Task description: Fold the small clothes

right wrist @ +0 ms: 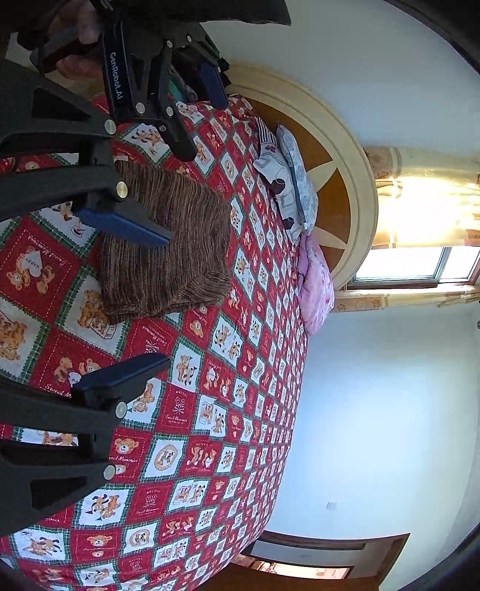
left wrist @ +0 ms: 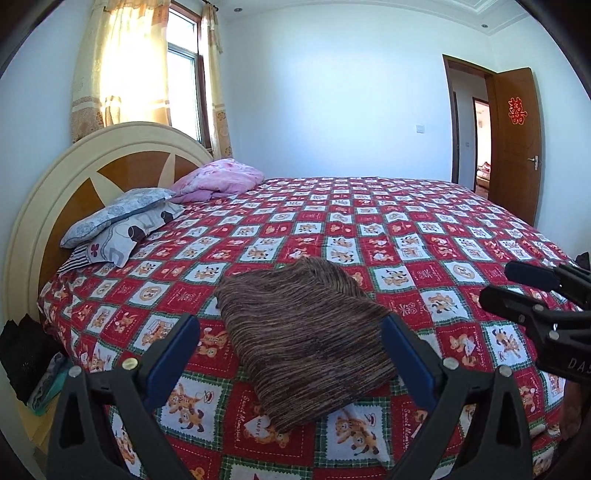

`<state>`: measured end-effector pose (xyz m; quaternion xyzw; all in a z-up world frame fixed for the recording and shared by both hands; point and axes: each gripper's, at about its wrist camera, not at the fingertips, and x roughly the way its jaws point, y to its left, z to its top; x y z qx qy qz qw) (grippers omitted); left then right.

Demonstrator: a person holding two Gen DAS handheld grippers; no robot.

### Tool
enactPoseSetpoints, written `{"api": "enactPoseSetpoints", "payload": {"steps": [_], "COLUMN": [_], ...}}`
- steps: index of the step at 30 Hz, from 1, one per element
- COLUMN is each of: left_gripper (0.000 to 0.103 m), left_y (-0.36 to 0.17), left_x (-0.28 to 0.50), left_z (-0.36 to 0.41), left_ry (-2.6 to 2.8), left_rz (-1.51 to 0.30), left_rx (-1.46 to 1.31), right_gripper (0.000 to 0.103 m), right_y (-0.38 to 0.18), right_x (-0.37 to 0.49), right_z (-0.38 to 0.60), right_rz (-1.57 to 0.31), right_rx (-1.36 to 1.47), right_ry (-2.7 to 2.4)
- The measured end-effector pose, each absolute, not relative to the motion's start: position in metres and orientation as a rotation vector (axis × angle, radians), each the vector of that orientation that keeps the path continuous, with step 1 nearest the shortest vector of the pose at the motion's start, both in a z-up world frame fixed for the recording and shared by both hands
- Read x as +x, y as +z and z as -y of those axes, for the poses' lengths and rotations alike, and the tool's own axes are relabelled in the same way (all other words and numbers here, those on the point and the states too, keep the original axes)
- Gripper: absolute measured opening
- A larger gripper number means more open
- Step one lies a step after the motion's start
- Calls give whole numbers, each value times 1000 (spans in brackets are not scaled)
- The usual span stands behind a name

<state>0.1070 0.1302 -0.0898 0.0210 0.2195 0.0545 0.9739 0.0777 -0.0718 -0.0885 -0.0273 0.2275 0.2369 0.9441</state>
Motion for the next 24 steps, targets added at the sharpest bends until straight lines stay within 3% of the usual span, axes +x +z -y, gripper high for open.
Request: {"api": "enactPoseSetpoints", "payload": {"steps": [24], "left_gripper": [101], "left_y": [-83], "left_x": [102], "left_z": [-134], "left_ry": [119], "left_rz": [-418], "left_rx": [22], "right_gripper": [64], "right_y": [-82], "right_x": [66], "right_z": [70], "right_rz": [-426], "right_rx": [-65], "right_ry": [486]}}
